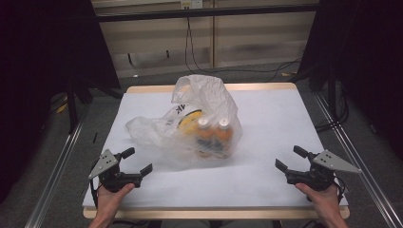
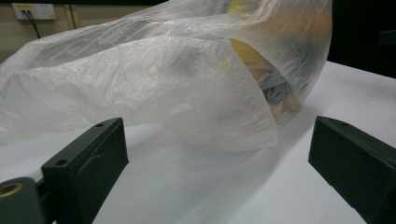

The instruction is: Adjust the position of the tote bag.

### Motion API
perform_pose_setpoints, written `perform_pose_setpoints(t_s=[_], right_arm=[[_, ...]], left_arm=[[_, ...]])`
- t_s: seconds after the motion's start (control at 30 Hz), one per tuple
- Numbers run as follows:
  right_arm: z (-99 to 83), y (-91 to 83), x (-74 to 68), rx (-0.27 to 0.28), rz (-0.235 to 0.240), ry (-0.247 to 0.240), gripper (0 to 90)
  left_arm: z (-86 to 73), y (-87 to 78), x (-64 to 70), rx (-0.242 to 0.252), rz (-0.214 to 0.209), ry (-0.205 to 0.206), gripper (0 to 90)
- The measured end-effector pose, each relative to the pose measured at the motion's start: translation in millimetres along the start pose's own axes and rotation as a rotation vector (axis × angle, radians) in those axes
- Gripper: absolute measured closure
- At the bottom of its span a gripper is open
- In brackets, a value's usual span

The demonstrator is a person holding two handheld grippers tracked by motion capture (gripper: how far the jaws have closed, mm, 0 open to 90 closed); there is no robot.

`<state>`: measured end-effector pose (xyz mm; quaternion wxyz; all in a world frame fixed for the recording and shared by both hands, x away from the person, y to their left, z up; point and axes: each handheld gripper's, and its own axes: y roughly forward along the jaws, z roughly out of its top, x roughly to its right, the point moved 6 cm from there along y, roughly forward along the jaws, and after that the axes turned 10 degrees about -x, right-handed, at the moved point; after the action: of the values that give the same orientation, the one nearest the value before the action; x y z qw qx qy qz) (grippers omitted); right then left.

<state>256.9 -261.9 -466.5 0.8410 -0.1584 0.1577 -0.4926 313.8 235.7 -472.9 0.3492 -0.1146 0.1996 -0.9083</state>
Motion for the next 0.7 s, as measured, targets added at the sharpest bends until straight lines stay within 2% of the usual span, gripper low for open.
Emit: perform_pose_setpoints(t_s=[0.03,0.07,0.1,0.13,0.17,0.2,0.23,0.27,0.33,0.43,0.47,0.57,0.7], right_arm=[[0.3,0.5,-0.4,-0.001,0.005,-0.001,14.5],[0.4,0.6,-1.5,-0.003,0.012,-0.001,15.5],[0.3,0.8,-2.3,-0.005,0.015,-0.002,15.7],[0.0,1.1,-2.4,-0.010,0.013,-0.012,16.4],[-0.2,1.3,-3.4,-0.016,0.015,-0.019,17.8],[-0.2,1.7,-4.4,-0.019,0.021,-0.021,19.1],[-0.3,2.6,-5.2,-0.022,0.030,-0.023,20.3],[-1.1,3.4,-5.5,-0.035,0.032,-0.031,21.3],[-1.8,4.8,-6.3,-0.050,0.044,-0.041,24.2],[-2.1,6.3,-6.7,-0.065,0.057,-0.033,25.8],[-2.2,7.0,-6.6,-0.070,0.057,-0.039,26.1],[-2.0,7.3,-7.3,-0.076,0.062,-0.043,27.0],[-2.3,8.4,-9.3,-0.088,0.072,-0.056,27.6]], left_arm=[[0.7,1.0,1.5,0.016,-0.001,-0.028,4.9],[-0.4,-0.5,-0.2,0.000,0.002,-0.014,5.1],[0.1,-0.3,-0.6,0.002,0.005,-0.014,6.2],[-0.5,-0.1,0.0,-0.010,0.008,-0.021,7.7],[-1.0,-0.3,-1.2,-0.028,0.012,-0.011,8.5],[-1.3,0.9,-0.9,-0.040,0.001,-0.037,10.3],[-1.3,0.9,-0.9,-0.040,0.001,-0.037,12.3],[-2.0,1.4,-2.0,-0.066,-0.010,-0.041,12.5],[-1.1,1.2,0.1,-0.065,-0.027,-0.028,16.4],[0.6,1.2,1.8,-0.063,-0.025,-0.024,18.3],[2.3,0.6,4.6,-0.057,-0.039,-0.007,20.4],[4.4,-0.5,7.9,-0.047,-0.049,0.005,24.9],[5.9,-0.8,11.7,-0.041,-0.065,0.004,29.3]])
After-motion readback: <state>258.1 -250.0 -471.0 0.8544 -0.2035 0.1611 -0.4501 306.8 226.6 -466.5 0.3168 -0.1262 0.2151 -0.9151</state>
